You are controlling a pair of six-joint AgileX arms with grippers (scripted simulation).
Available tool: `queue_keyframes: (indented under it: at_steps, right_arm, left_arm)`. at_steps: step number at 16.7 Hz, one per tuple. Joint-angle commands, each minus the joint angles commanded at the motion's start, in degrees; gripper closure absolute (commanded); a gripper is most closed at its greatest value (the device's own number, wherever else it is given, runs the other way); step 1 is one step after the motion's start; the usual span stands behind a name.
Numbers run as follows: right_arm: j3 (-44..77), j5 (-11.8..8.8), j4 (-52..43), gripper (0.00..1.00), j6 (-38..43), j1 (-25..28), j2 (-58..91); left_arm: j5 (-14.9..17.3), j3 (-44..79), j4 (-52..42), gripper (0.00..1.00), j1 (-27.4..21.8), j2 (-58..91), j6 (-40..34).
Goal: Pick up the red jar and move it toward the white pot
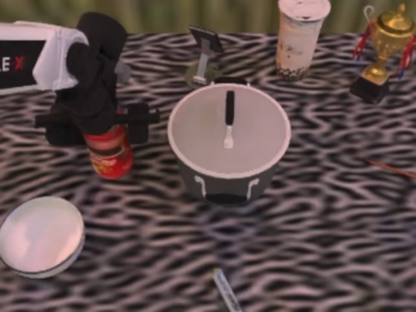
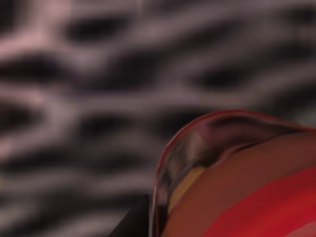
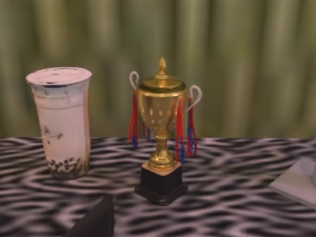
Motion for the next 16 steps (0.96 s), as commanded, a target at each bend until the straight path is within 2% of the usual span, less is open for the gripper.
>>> queue_keyframes:
  at_steps: [10, 16]
  right_arm:
    - [0.0, 0.0, 0.0, 0.00, 0.0, 0.0, 0.0]
    - [0.0, 0.0, 0.0, 0.00, 0.0, 0.0, 0.0]
  left_arm:
    - [0.0, 0.0, 0.0, 0.02, 0.0, 0.0, 0.0]
    - [0.0, 0.0, 0.0, 0.00, 0.0, 0.0, 0.0]
